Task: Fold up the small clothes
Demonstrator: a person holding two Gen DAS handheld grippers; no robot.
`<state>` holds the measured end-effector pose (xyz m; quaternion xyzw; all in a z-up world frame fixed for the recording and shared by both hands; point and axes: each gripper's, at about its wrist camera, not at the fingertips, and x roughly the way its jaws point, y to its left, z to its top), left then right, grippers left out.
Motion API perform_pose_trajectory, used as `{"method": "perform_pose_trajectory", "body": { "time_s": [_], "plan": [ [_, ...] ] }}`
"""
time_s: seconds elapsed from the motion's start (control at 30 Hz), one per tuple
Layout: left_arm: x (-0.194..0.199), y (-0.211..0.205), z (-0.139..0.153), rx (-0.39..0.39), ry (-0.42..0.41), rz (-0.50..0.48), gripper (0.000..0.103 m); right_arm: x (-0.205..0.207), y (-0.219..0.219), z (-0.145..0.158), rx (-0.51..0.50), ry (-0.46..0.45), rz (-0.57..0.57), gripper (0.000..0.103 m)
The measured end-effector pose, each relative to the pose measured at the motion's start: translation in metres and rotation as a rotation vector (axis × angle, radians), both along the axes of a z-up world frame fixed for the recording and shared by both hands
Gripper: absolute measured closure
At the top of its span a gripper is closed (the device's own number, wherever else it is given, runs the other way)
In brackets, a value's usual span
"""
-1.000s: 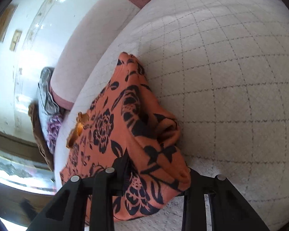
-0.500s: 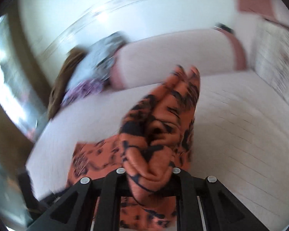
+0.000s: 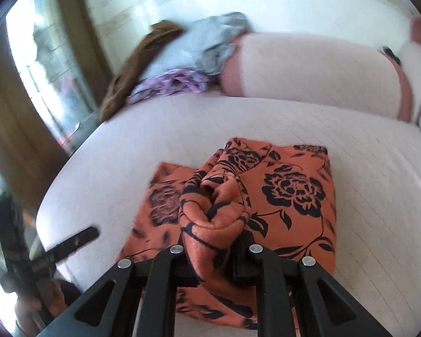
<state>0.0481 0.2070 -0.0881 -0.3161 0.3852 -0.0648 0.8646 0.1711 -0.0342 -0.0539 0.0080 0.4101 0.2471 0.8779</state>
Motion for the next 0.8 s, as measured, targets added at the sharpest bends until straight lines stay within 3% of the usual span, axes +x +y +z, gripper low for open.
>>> {"method": "perform_pose_trajectory", "body": {
  "time_s": [0.07,0.13,0.2,0.27,0.4,0.57,0.63,0.67,0.7,0.8],
  "plan": [
    [0.021,-0.006,0.001,-0.054,0.019,-0.052,0.035,-0.01,0.024,-0.025,-0.065,0.018,0.057,0.088],
    [0.052,-0.017,-0.002,-0.094,0.066,-0.128,0.035,-0.011,0.036,-0.06,-0.092,0.091,0.063,0.088],
    [0.075,-0.028,-0.006,-0.122,0.12,-0.179,0.035,-0.015,0.037,-0.071,-0.089,0.093,0.046,0.088],
    [0.098,-0.041,-0.012,-0.16,0.165,-0.223,0.035,-0.02,0.035,-0.067,-0.081,0.071,0.039,0.088],
    [0.121,-0.068,-0.025,-0.127,0.266,-0.273,0.035,-0.032,0.026,-0.057,-0.067,0.024,0.041,0.089],
    [0.134,-0.085,-0.03,-0.122,0.307,-0.309,0.036,-0.041,0.019,-0.042,-0.02,-0.012,0.042,0.088],
    [0.145,-0.091,-0.03,-0.113,0.298,-0.306,0.06,-0.044,0.015,-0.036,-0.005,-0.024,0.046,0.088],
    [0.149,-0.092,-0.03,-0.09,0.308,-0.312,0.08,-0.046,0.012,-0.035,-0.001,-0.03,0.048,0.088],
    [0.155,-0.093,-0.031,-0.074,0.315,-0.323,0.081,-0.047,0.012,-0.033,-0.002,-0.039,0.05,0.088],
    [0.159,-0.091,-0.012,-0.021,0.225,-0.373,0.087,-0.05,0.011,-0.028,0.001,-0.054,0.063,0.088]
  ]
}}
